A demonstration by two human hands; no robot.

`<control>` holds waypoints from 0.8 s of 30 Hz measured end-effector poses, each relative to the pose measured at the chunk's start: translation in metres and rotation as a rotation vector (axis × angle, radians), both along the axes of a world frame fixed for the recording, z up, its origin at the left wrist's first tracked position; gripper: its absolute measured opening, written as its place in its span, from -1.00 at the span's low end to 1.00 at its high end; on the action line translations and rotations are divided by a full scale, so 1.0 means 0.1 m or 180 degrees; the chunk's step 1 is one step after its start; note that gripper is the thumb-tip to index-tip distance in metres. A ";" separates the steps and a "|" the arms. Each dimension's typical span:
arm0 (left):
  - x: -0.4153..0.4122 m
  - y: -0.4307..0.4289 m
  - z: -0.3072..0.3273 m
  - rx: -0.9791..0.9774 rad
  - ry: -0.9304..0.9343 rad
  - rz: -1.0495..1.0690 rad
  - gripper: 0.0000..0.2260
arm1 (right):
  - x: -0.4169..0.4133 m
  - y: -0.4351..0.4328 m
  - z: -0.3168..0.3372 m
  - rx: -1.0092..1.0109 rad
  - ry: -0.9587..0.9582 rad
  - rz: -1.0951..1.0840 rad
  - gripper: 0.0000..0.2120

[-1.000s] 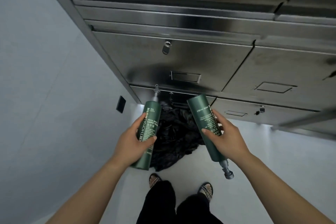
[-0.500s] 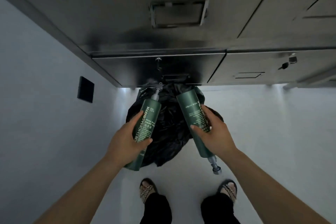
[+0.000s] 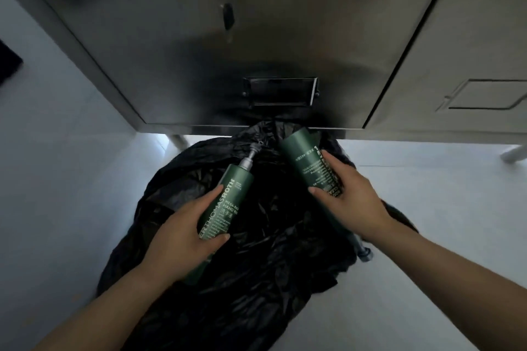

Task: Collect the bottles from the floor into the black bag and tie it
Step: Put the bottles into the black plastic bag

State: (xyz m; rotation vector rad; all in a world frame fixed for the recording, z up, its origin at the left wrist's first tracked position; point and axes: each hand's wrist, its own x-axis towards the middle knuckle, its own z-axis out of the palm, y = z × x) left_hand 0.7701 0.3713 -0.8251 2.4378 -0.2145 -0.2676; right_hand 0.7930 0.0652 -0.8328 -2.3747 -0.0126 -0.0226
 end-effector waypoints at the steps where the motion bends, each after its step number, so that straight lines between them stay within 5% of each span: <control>1: 0.04 0.01 -0.16 0.0112 -0.0170 -0.0026 -0.20 | 0.07 0.00 -0.17 -0.0032 -0.0099 0.0070 -0.30; 6: -0.07 0.09 -0.51 0.0342 -0.0463 -0.0038 -0.19 | 0.12 0.03 -0.59 0.0002 -0.0223 0.0073 -0.33; 24: -0.31 0.16 -0.54 0.0252 -0.0292 -0.0204 -0.23 | -0.17 0.03 -0.34 0.0239 -0.0235 0.0321 -0.34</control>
